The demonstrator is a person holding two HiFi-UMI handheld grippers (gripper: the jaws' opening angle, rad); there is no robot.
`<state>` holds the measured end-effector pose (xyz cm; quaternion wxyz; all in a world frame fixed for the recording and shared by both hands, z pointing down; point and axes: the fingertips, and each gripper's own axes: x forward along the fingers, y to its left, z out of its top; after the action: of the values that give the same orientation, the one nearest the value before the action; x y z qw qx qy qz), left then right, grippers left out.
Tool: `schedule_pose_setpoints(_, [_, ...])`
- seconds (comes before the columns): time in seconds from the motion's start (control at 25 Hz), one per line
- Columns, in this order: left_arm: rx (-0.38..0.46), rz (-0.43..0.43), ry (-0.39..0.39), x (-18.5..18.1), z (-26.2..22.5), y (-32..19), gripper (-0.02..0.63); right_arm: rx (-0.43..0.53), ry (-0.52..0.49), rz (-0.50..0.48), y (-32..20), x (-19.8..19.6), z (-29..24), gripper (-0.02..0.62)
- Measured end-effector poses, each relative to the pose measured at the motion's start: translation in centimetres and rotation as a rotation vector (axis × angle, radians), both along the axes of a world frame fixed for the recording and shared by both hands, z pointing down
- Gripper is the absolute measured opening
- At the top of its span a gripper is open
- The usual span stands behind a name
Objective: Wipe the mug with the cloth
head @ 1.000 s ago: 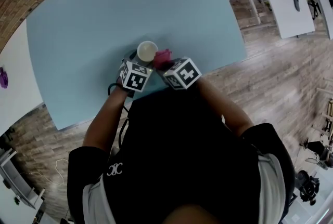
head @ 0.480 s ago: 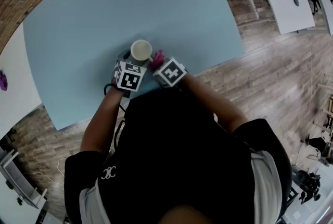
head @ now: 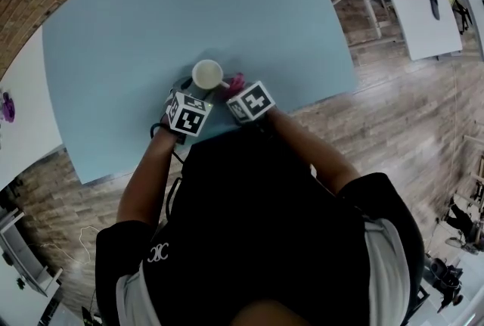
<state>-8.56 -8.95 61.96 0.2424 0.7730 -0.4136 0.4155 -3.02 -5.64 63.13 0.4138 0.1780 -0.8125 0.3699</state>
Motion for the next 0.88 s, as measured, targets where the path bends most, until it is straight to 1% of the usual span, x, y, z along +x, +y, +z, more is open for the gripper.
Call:
schedule_pose_setpoints(0.16, [-0.018,0.006,0.04,0.1,-0.3,0.5,0.252,0.002,0.012,0.02,-0.5,0.6,0.0,0.038])
schedule_pose_setpoints(0.24, [-0.027,0.033,0.06,0.3,-0.7,1.0,0.188,0.003,0.014,0.041,-0.8,0.9,0.0,0.038])
schedule_pose_setpoints(0.32, [-0.026,0.062,0.07,0.4,-0.8,1.7,0.085,0.001,0.011,0.066,-1.3,1.0,0.0,0.038])
schedule_pose_setpoints(0.36, [-0.024,0.072,0.072,0.4,-0.7,2.1,0.068,-0.001,0.01,0.075,-1.4,0.9,0.1,0.038])
schedule_pose_setpoints(0.44, [-0.018,0.082,0.076,0.1,-0.6,2.6,0.08,-0.004,0.009,0.082,-1.6,1.0,0.1,0.038])
schedule_pose_setpoints(0.52, [-0.004,0.081,0.081,-0.4,-0.5,2.8,0.153,0.001,0.012,0.079,-1.5,1.1,0.2,0.038])
schedule_pose_setpoints(0.64, [0.018,0.106,0.068,-2.0,-0.4,2.1,0.217,0.02,0.022,0.066,-1.3,1.1,0.3,0.038])
schedule_pose_setpoints(0.72, [0.003,0.168,0.056,-2.9,-0.4,1.4,0.26,0.027,0.025,0.062,-1.2,0.9,0.3,0.038])
schedule_pose_setpoints(0.8, [-0.019,0.269,0.041,-3.5,-0.4,0.7,0.309,0.033,0.022,0.058,-1.2,0.6,0.3,0.038])
schedule_pose_setpoints(0.88, [-0.031,0.376,0.013,-3.7,-0.6,-0.1,0.341,0.044,0.021,0.052,-1.3,0.4,0.2,0.038])
